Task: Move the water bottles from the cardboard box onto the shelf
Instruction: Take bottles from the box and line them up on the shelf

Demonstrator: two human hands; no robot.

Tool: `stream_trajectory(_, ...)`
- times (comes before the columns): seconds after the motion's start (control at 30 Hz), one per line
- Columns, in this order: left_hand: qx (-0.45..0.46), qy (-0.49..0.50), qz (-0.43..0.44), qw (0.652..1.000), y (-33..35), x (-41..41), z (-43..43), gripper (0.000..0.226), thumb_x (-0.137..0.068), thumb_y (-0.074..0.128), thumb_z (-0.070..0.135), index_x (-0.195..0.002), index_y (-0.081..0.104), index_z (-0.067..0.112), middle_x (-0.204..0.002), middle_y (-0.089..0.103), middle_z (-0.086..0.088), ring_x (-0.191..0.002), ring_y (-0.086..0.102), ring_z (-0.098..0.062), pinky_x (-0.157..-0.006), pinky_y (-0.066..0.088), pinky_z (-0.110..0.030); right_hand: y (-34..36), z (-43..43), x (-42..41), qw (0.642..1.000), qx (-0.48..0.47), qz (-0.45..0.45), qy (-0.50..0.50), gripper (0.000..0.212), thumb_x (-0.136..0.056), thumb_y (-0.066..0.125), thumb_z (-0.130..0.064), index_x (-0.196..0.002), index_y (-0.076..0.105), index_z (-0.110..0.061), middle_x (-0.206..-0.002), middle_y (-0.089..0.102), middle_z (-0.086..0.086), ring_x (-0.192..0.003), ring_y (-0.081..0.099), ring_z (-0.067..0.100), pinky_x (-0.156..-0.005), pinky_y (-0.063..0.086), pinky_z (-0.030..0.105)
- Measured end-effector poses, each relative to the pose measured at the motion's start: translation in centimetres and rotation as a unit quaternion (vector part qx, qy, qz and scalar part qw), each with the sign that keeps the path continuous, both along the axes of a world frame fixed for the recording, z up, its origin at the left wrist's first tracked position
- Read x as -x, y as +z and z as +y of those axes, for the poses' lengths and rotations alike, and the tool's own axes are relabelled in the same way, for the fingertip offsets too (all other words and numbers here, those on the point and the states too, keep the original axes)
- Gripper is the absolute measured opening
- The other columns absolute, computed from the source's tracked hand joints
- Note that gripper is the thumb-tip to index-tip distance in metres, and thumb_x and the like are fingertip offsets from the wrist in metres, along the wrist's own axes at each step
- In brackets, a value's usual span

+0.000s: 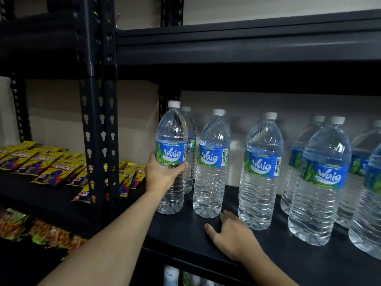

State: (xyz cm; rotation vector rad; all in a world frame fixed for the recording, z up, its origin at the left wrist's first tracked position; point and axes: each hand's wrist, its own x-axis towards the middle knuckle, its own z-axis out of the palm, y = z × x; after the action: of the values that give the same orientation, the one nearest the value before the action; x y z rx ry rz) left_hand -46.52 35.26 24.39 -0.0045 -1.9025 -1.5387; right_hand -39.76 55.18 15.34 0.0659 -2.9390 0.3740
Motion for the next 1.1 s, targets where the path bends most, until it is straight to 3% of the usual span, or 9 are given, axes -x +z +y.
stream_trajectory(0.13, 0.004, -0.032, -0.008, 0.999, -1.0, 1.5, 0.0, 0.072, -0.054, 0.096, 0.029, -0.11, 0.052, 0.021, -0.092, 0.067, 0.009, -0.085, 0.067, -0.013, -0.081, 0.056, -0.03, 0.1, 0.1, 0.0, 1.0, -0.004, 0.003, -0.001, 0.075, -0.091, 0.035, -0.066, -0.145, 0.04, -0.015, -0.157, 0.032, 0.002, -0.147, 0.024, 0.017, -0.116, 0.025, 0.034)
stream_trajectory(0.23, 0.032, -0.074, -0.03, 0.996, -0.9, 1.5, -0.3, 0.08, -0.057, 0.094, 0.029, -0.117, 0.042, 0.026, -0.104, 0.062, 0.012, -0.096, 0.062, -0.011, -0.089, 0.05, -0.029, -0.1, 0.1, 0.2, 1.0, -0.004, 0.004, -0.001, 0.074, -0.09, 0.035, -0.068, -0.143, 0.043, -0.016, -0.155, 0.036, 0.002, -0.145, 0.028, 0.018, -0.116, 0.027, 0.034)
stream_trajectory(0.37, 0.069, -0.098, -0.118, 0.986, -4.3, 1.2, -1.2, 0.103, -0.063, 0.091, 0.039, -0.137, 0.021, 0.021, -0.127, 0.034, 0.008, -0.123, 0.038, -0.013, -0.108, 0.035, -0.032, -0.2, 0.2, 0.3, 1.0, -0.003, 0.004, 0.0, 0.075, -0.089, 0.035, -0.068, -0.144, 0.042, -0.017, -0.155, 0.036, 0.002, -0.145, 0.028, 0.017, -0.117, 0.025, 0.033)
stream_trajectory(0.5, 0.096, -0.056, -0.135, 0.985, -8.3, 1.4, -1.6, 0.089, -0.061, 0.088, 0.049, -0.127, 0.037, 0.019, -0.123, 0.035, 0.002, -0.129, 0.034, -0.02, -0.11, 0.033, -0.033, -0.1, 0.0, 0.1, 1.0, 0.004, 0.003, 0.003, 0.073, -0.09, 0.037, -0.067, -0.145, 0.04, -0.019, -0.156, 0.035, 0.002, -0.146, 0.027, 0.017, -0.117, 0.022, 0.032)
stream_trajectory(0.63, 0.09, -0.071, -0.133, 0.984, -8.0, 1.4, -1.6, 0.086, -0.063, 0.087, 0.05, -0.128, 0.038, 0.023, -0.129, 0.037, 0.0, -0.129, 0.033, -0.02, -0.111, 0.034, -0.04, 0.0, 0.1, 0.1, 1.0, 0.008, 0.005, 0.002, 0.07, -0.09, 0.039, -0.066, -0.141, 0.044, -0.019, -0.152, 0.039, 0.0, -0.144, 0.03, 0.016, -0.115, 0.024, 0.031)
stream_trajectory(0.73, 0.082, -0.07, -0.121, 0.987, -8.1, 1.4, -1.6, 0.084, -0.063, 0.088, 0.048, -0.128, 0.04, 0.024, -0.125, 0.037, 0.002, -0.131, 0.034, -0.019, -0.111, 0.034, -0.039, 0.1, 0.0, 0.1, 1.0, 0.011, 0.007, 0.001, 0.068, -0.09, 0.039, -0.065, -0.14, 0.046, -0.019, -0.15, 0.042, 0.0, -0.142, 0.033, 0.016, -0.115, 0.027, 0.031)
stream_trajectory(0.93, 0.122, -0.059, -0.129, 0.982, -8.0, 1.1, -1.4, 0.104, -0.058, 0.092, 0.044, -0.139, 0.032, 0.018, -0.14, 0.032, -0.002, -0.138, 0.026, -0.019, -0.117, 0.028, -0.037, 0.1, -0.1, 0.1, 1.0, 0.005, 0.01, -0.005, 0.067, -0.09, 0.039, -0.064, -0.137, 0.048, -0.018, -0.147, 0.045, 0.001, -0.139, 0.036, 0.017, -0.113, 0.029, 0.032)
stream_trajectory(1.1, 0.167, -0.017, -0.141, 0.976, -7.8, 1.0, -1.3, 0.103, -0.057, 0.093, 0.04, -0.14, 0.036, 0.017, -0.141, 0.029, -0.006, -0.138, 0.023, -0.024, -0.114, 0.027, -0.038, 0.0, -0.1, 0.3, 1.0, 0.013, 0.007, -0.011, 0.069, -0.089, 0.039, -0.066, -0.137, 0.049, -0.017, -0.148, 0.045, 0.001, -0.138, 0.039, 0.019, -0.112, 0.033, 0.034)
